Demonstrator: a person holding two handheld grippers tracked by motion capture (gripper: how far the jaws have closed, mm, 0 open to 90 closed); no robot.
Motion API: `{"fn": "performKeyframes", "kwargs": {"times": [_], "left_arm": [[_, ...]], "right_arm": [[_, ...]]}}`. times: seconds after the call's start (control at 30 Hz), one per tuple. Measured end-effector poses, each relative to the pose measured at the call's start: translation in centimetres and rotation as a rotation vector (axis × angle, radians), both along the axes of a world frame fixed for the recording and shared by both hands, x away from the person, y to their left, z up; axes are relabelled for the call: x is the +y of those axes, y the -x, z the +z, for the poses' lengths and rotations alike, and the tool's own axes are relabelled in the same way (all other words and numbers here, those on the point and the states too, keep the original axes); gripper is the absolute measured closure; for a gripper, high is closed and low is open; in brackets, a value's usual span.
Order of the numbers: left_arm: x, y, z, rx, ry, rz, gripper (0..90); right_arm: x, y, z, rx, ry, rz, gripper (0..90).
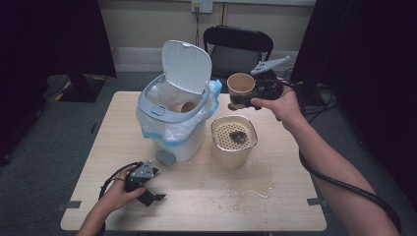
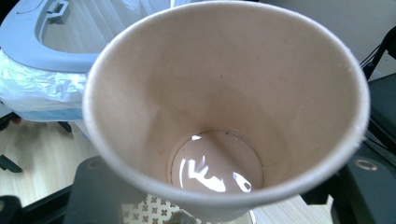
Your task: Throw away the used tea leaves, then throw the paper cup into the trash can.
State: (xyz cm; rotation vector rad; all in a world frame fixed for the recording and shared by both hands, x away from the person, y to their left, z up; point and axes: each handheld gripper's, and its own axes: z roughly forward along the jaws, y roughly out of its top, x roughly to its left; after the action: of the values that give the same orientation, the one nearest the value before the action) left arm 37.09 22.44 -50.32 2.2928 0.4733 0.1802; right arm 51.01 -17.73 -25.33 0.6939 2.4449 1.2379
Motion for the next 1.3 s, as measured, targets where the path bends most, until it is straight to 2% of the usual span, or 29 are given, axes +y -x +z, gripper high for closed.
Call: {"fn": "performKeyframes", "kwargs": {"times": [0.33, 0.67, 1.3], "left_arm": [[0.0, 0.0, 0.0, 0.000, -0.001, 0.000, 0.0], [0.0, 0.0, 0.0, 0.000, 0.001, 0.000, 0.0], [0.0, 0.0, 0.0, 0.000, 0.000, 0.000, 0.0]], "right_arm": [[0.4, 0.1, 0.3, 0.004, -0.001, 0.007, 34.7], [1.7, 0.0, 1.4, -0.007, -0.005, 0.042, 34.7], [3.9, 0.0, 3.0, 0.004, -0.008, 0.103, 34.6]]}}
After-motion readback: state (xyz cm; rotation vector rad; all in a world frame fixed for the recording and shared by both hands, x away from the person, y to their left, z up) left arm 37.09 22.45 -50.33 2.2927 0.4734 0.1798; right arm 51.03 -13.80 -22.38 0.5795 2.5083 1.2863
